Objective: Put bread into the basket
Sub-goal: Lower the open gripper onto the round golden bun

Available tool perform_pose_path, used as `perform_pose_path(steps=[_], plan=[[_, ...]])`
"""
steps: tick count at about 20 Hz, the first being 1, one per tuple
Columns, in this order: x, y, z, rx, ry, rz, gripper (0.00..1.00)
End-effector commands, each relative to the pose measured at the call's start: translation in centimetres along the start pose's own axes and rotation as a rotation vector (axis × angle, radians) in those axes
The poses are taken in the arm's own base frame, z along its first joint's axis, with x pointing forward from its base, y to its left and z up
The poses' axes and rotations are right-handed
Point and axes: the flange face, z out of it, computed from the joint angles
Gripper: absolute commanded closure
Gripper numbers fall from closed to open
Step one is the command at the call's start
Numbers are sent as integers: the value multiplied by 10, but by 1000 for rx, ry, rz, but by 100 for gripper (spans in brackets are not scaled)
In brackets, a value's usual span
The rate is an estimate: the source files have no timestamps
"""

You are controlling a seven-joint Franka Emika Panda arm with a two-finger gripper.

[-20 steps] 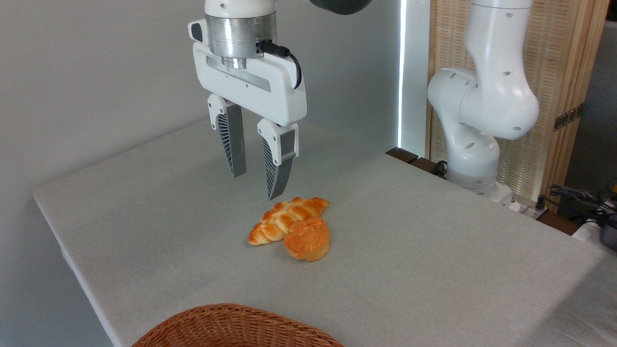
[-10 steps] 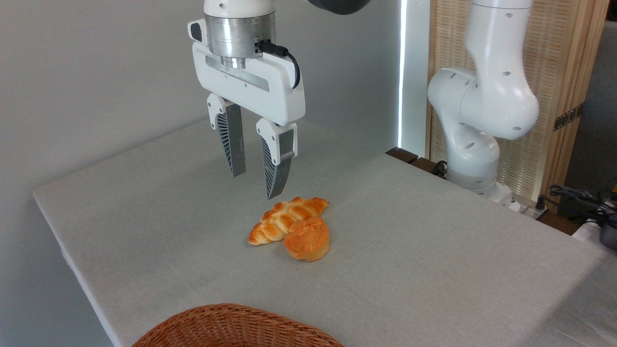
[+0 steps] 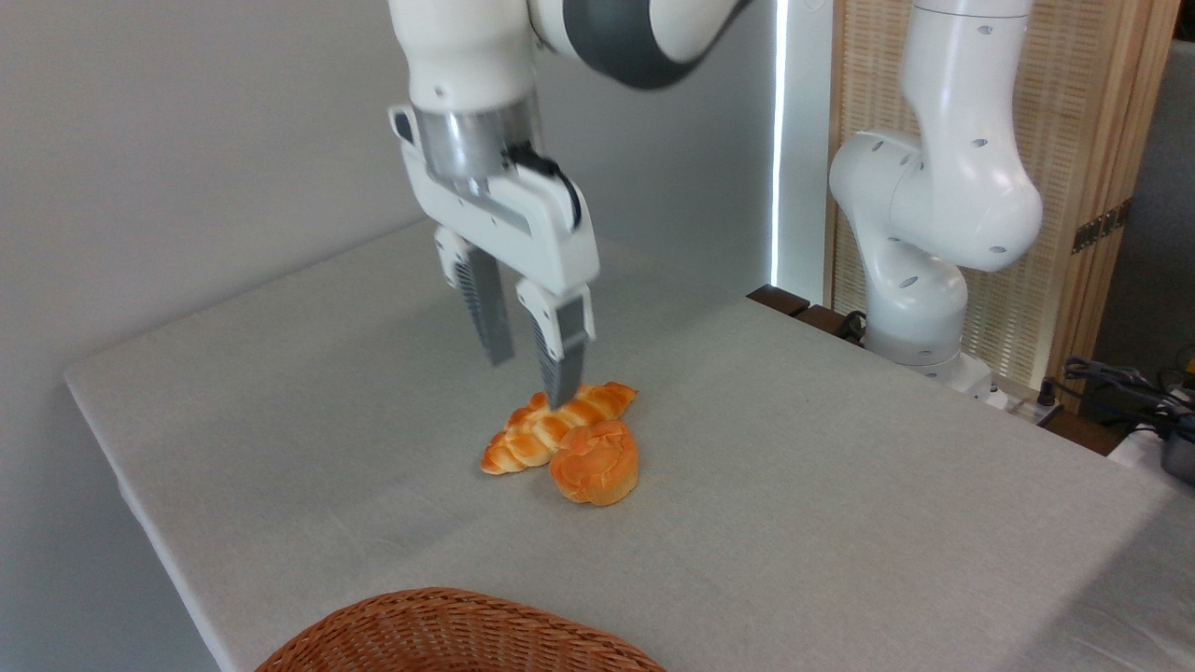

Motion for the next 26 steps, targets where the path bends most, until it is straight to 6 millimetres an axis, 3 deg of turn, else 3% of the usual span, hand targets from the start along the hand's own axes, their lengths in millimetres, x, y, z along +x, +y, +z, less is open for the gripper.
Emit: perform_pose_path(steps=[1,3,6,20,21,26], plan=[[-20,6,38,-50,-56,87,0],[-25,5,62,-41,-59,107,0],[-25,6,80,-26,-46,109,0],[-23,5,110,-44,-72,149,0],[-23,4,110,-40,-71,150,2],[-22,4,113,-42,-72,170,49]])
